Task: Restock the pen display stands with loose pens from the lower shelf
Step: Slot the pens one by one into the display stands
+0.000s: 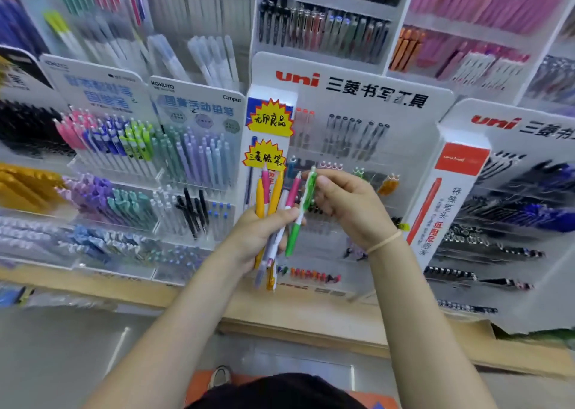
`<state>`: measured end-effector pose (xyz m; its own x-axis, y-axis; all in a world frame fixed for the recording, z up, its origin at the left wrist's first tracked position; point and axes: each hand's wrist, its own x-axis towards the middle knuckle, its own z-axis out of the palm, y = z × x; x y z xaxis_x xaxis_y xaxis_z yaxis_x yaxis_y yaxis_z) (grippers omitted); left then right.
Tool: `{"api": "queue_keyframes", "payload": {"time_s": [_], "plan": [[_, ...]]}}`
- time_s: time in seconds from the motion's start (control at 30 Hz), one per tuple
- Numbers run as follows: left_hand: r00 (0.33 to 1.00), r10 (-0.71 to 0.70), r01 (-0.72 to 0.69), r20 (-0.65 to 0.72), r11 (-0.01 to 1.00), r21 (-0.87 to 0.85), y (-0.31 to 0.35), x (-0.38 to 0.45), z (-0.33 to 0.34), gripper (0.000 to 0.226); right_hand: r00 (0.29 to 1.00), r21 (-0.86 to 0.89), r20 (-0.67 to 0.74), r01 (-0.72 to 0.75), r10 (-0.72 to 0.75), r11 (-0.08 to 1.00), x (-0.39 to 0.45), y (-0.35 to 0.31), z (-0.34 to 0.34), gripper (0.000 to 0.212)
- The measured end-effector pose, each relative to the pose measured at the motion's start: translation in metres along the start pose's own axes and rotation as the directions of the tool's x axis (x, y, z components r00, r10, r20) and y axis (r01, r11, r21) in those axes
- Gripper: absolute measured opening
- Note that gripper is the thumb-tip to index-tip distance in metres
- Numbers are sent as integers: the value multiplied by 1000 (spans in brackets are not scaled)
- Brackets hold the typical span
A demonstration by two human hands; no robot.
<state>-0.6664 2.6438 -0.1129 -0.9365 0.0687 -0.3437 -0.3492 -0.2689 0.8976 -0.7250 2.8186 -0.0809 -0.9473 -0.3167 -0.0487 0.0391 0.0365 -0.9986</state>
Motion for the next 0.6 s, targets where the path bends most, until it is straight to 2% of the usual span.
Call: {"api": "queue_keyframes", "payload": {"time_s": [0.1,0.2,0.3,0.43,0.6], "plan": [[995,9,-6,-101,1000,28,-5,12,23,35,999,-32,-20,34,-35,999,-1,-8,-23,19],[977,44,-34,-211,998,53,-6,24,47,40,977,-70,-170,116,-126,991,-2,-22,-53,6],[979,62,-51,-193,997,60,-3,31,67,30,924,-138,-288,220,-251,966,-5,-36,-81,11],[979,69,-58,-191,996,61,-3,38,89,27,856,-188,-349,334,-381,923,-4,-48,-102,12],[976,69,-64,-205,998,29,-11,49,103,39,829,-217,-368,364,-421,906,2,-43,-115,13]]}}
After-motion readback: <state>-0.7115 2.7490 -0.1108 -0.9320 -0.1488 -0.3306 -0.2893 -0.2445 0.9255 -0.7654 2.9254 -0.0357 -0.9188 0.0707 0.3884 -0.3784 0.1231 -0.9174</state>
